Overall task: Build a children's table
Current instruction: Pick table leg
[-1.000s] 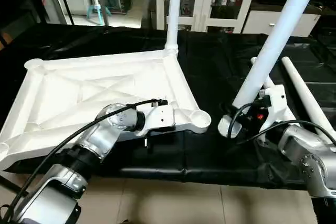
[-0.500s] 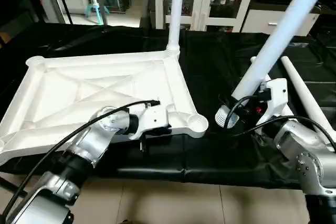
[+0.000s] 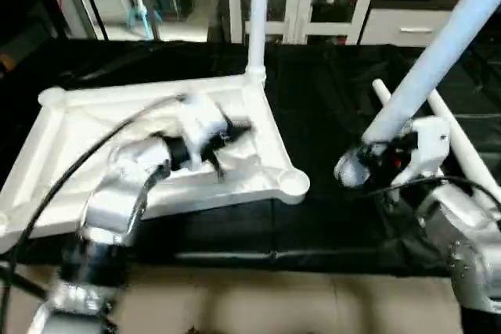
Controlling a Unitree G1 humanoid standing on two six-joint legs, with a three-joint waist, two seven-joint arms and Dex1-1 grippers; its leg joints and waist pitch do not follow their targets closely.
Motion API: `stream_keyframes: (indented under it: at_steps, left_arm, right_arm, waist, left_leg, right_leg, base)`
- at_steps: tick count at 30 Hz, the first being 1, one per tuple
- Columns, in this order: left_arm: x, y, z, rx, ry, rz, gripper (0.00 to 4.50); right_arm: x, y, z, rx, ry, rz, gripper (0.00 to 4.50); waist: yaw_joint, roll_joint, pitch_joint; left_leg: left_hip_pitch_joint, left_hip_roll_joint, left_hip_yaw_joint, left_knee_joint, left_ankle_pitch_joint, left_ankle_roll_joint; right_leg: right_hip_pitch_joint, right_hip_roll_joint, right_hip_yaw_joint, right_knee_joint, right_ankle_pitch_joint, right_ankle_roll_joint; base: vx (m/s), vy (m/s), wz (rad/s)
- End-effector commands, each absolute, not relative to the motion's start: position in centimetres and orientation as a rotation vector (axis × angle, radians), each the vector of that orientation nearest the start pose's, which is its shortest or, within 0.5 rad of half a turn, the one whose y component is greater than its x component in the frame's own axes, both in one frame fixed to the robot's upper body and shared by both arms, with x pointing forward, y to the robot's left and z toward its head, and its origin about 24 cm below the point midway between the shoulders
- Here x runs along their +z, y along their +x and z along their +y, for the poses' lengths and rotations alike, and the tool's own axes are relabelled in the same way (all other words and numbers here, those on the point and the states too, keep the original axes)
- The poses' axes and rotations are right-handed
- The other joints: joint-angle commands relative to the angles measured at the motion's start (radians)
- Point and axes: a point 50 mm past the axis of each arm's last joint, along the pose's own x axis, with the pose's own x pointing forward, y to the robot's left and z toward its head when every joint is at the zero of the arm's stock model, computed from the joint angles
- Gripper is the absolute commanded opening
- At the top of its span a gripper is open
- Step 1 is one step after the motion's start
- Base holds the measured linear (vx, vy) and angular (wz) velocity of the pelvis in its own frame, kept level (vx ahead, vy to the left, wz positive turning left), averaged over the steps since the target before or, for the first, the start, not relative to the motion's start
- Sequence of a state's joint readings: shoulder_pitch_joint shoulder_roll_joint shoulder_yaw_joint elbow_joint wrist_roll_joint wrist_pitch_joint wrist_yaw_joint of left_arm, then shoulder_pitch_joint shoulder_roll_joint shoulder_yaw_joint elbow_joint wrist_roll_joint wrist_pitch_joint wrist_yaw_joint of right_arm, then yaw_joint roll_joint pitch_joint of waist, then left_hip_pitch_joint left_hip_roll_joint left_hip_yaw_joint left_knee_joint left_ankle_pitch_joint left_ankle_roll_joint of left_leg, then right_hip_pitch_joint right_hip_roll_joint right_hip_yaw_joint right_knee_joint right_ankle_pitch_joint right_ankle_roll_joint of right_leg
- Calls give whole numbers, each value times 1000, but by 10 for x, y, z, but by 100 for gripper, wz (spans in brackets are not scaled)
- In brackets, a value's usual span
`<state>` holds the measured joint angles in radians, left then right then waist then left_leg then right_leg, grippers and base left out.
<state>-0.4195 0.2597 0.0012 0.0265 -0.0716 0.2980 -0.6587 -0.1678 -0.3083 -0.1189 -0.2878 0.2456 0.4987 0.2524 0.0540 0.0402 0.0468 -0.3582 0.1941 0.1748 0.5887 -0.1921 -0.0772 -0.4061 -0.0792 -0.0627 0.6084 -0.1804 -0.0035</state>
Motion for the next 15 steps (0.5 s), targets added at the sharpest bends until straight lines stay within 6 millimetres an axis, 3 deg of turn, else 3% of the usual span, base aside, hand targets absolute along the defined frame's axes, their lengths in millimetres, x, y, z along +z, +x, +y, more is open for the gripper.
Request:
stream_keyframes:
  at_steps: [1,3,4,5,6,7,8,9,10,11,12,13,14,15]
  left_arm:
    - [121,307,155,-503,227,-19,68]
    - [117,299,154,-436,203,-27,68]
    - [113,294,153,-378,185,-11,68]
    - [112,293,153,-363,176,-11,68]
    - [109,291,151,-300,145,-11,68]
    - [109,291,152,-247,147,-33,68]
    - [108,291,153,-199,110,-33,68]
    - [107,291,154,-174,81,-26,68]
    - [106,291,158,-126,70,-25,68]
    - [104,289,162,-84,59,-10,68]
    - [104,289,163,-76,57,-7,68]
    - [103,285,168,-20,80,12,68]
    - [103,283,168,-13,98,19,68]
    - [102,282,167,-20,105,27,68]
  right_arm:
    - [135,273,-186,222,-112,-52,187]
    - [132,270,-181,229,-85,-38,187]
    - [127,269,-179,226,-71,-18,187]
    - [126,268,-178,228,-66,-15,187]
    - [118,266,-173,241,-9,2,187]
    - [114,266,-170,247,63,1,187]
    - [110,266,-166,247,106,1,187]
    - [107,266,-164,248,119,5,187]
    - [102,267,-160,262,124,20,187]
    - [99,267,-155,298,137,33,187]
    - [98,267,-154,305,140,35,187]
    - [93,270,-148,368,168,56,187]
    - [91,271,-147,390,177,63,187]
    - [89,273,-146,403,161,74,187]
  waist:
    - [-4,-19,-54]
    - [-8,-14,-55]
    - [-18,-16,-58]
    - [-21,-7,-58]
    - [-40,-30,-58]
    - [-37,-9,-58]
    - [-47,-22,-60]
    - [-45,-10,-60]
    - [-43,-28,-58]
    - [-31,-38,-59]
    - [-31,-38,-59]
    - [-31,-68,-59]
    - [-9,-116,-77]
    - [9,-104,-81]
  left_leg:
    - [-6,21,-7,-70,-217,-5]
    - [-7,23,-9,-70,-205,12]
    - [1,38,-19,-75,-203,0]
    - [8,48,-28,-80,-211,-7]
    - [26,91,-53,-107,-233,40]
    - [37,130,-75,-123,-230,73]
    - [47,209,-108,-150,-190,160]
    - [50,223,-112,-153,-174,190]
    - [49,233,-108,-157,-169,238]
    - [39,200,-86,-136,-177,277]
    - [39,200,-86,-136,-177,277]
    - [3,91,-24,-71,-246,292]
    - [-46,-95,34,187,-290,243]
    - [-55,-92,25,209,-268,208]
  right_leg:
    - [52,-46,42,-90,-337,-116]
    - [49,-45,41,-91,-318,-106]
    - [43,-20,28,-89,-244,-119]
    - [42,-8,18,-83,-198,-135]
    - [38,10,-6,-65,-145,-185]
    - [30,5,-15,-50,-124,-210]
    - [13,-10,-24,-3,-97,-234]
    - [4,-13,-29,18,-90,-236]
    - [-10,-26,-25,51,-66,-235]
    - [-10,-43,-12,36,-10,-305]
    - [-10,-43,-12,36,-10,-305]
    - [6,-39,-6,-24,15,-434]
    - [55,-46,-2,-125,-121,-435]
    - [63,-61,8,-124,-171,-426]
  base:
    - [0,0,0]
    - [0,0,0]
    - [0,0,0]
    - [0,0,0]
    - [0,0,0]
    - [0,0,0]
    - [16,-99,7]
    - [17,-184,8]
    - [8,-156,5]
    - [1,-202,4]
    - [0,-116,3]
    - [0,-223,0]
    - [-4,-207,-6]
    - [-4,-207,-6]
